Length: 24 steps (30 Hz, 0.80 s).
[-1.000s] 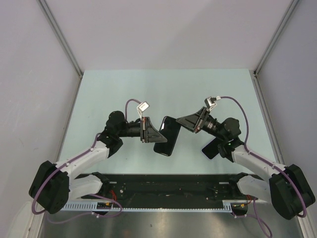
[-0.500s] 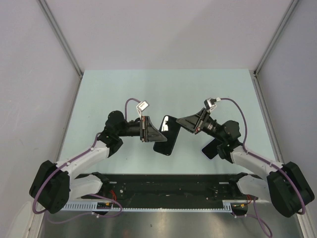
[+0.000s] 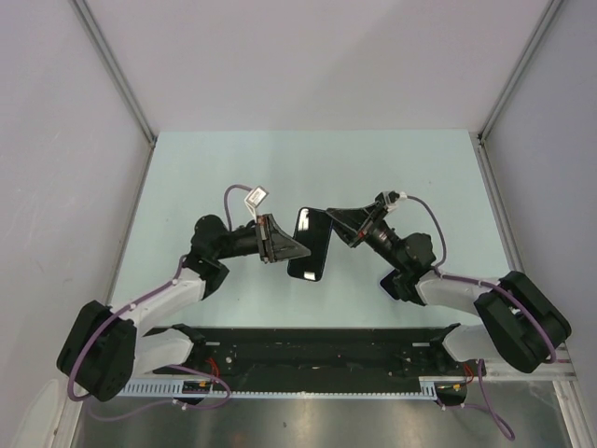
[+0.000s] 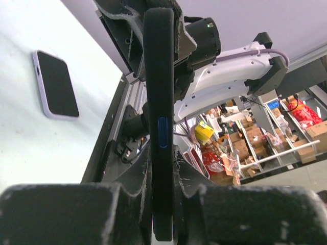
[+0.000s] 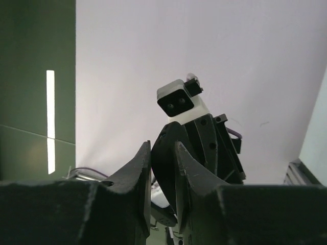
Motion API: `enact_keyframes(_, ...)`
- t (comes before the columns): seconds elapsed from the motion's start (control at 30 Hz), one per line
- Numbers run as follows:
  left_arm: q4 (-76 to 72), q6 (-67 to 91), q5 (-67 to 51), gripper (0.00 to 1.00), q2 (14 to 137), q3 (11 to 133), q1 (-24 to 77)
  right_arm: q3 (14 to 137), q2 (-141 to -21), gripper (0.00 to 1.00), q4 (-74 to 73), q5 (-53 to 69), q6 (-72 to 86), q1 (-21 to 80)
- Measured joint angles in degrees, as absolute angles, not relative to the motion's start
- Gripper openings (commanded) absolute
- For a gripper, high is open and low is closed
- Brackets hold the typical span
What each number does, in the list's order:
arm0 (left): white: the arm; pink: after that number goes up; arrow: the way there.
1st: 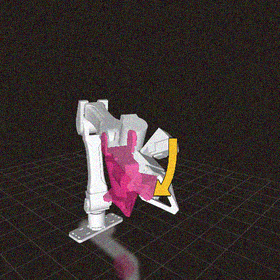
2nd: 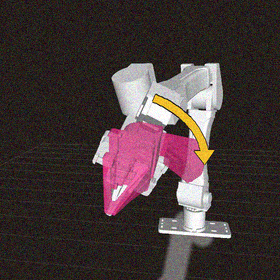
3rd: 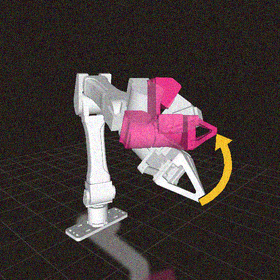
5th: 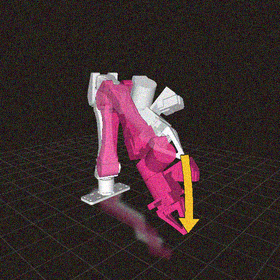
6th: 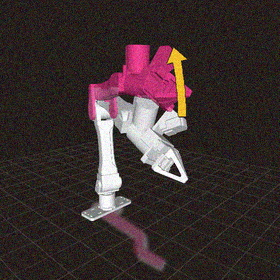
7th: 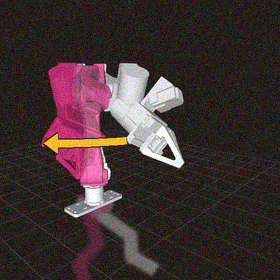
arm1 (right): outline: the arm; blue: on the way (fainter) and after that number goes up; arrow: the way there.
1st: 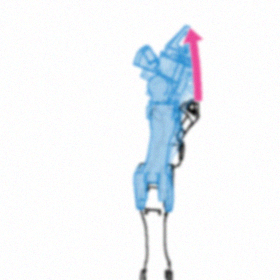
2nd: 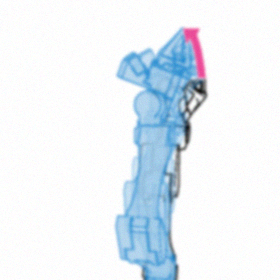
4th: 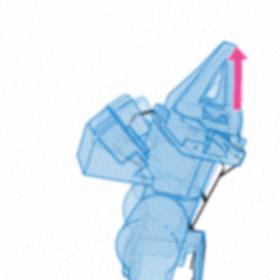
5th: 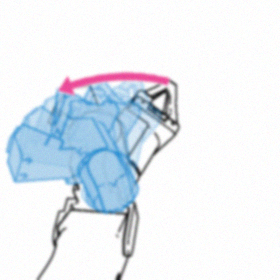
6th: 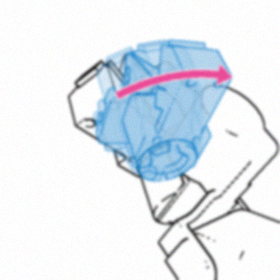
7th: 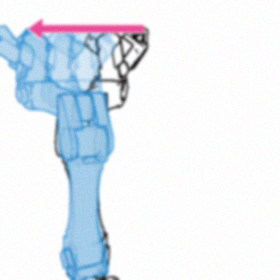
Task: Take the phone out of the phone case
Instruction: Pick up the phone at the center of the board.
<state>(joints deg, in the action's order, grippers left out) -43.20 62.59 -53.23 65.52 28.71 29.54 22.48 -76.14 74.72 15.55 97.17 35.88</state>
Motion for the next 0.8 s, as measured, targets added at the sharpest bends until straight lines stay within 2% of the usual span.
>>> enact_keyframes(0.37,-52.45,60.31,-49.50,0.00,62.08,27.38,29.80,28.51,-75.96,0.00,75.29,11.81,102.26,39.24)
enact_keyframes(0.8,-53.34,58.94,-49.58,0.00,61.41,27.44,29.28,29.10,-79.15,0.00,79.92,6.11,105.43,42.28)
